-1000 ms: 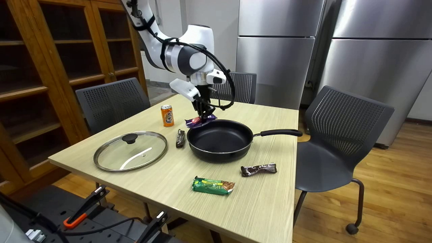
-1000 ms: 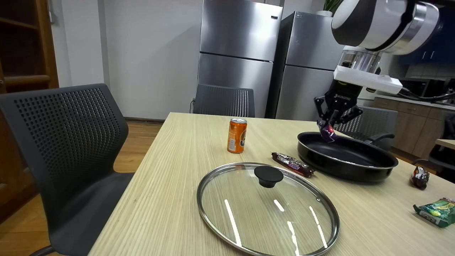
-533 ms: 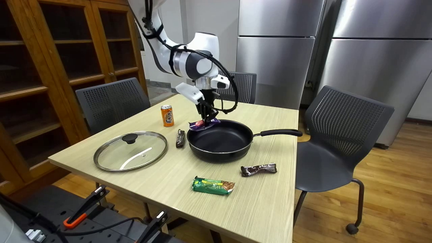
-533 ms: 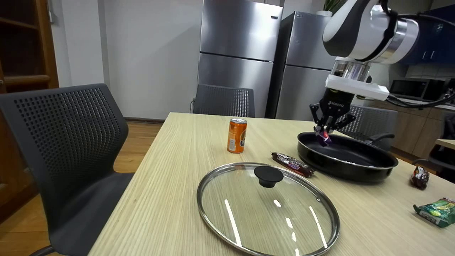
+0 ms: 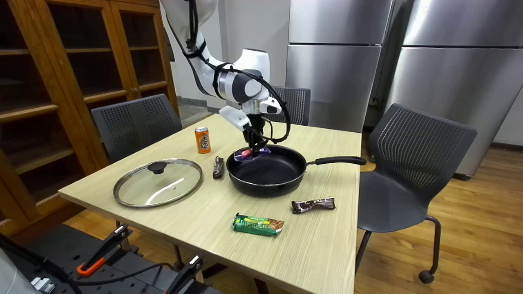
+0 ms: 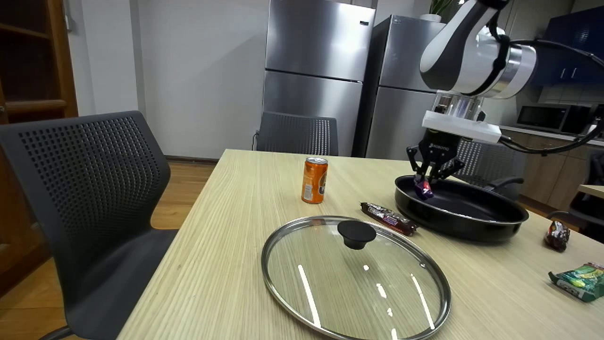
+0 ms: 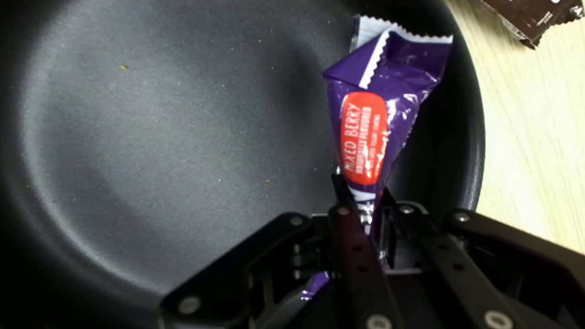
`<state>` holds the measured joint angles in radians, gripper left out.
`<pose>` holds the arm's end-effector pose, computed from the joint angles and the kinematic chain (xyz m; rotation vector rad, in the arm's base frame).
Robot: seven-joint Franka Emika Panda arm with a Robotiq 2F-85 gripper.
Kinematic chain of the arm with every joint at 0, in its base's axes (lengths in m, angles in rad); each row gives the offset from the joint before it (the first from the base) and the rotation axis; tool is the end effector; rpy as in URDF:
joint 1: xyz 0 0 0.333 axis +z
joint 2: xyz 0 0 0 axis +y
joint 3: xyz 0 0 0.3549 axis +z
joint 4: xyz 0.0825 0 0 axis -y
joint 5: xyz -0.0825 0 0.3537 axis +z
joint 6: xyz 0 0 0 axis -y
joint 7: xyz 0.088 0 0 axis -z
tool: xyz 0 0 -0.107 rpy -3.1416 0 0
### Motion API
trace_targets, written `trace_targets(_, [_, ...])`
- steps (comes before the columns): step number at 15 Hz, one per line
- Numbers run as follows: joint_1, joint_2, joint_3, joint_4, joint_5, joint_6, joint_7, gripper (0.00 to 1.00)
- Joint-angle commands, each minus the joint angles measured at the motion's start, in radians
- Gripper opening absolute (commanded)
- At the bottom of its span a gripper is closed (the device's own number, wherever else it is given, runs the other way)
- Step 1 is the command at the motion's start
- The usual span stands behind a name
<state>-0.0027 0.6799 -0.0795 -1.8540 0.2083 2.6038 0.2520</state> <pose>0.6500 -0.0523 0.2144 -2.9782 0.7443 -0.1063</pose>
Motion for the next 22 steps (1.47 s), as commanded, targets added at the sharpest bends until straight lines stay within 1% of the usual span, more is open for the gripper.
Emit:
trace_targets(1, [0.010,0.044,-0.014,0.079,-0.019,-0.053,0.058,0.03])
trace_targets(9, [0.021,0.106,-0.030,0.141,-0.019,-0.072,0.111,0.03])
trace_targets(10, [0.022,0.105,-0.030,0.138,-0.018,-0.072,0.115,0.14])
trace_targets(11, [0.021,0.102,-0.030,0.135,-0.016,-0.071,0.118,0.39])
trace_targets(12, [0.019,0.095,-0.028,0.125,-0.012,-0.066,0.118,0.40])
trace_targets(15, [0.019,0.062,-0.026,0.080,-0.007,-0.046,0.121,0.57])
trace_targets(20, [0.040,-0.019,-0.034,-0.008,-0.008,-0.004,0.144,0.95])
trace_targets(21, [0.046,-0.040,-0.035,-0.031,-0.009,0.008,0.150,0.99])
trace_targets(22, [0.054,-0.063,-0.036,-0.055,-0.010,0.018,0.156,1.00])
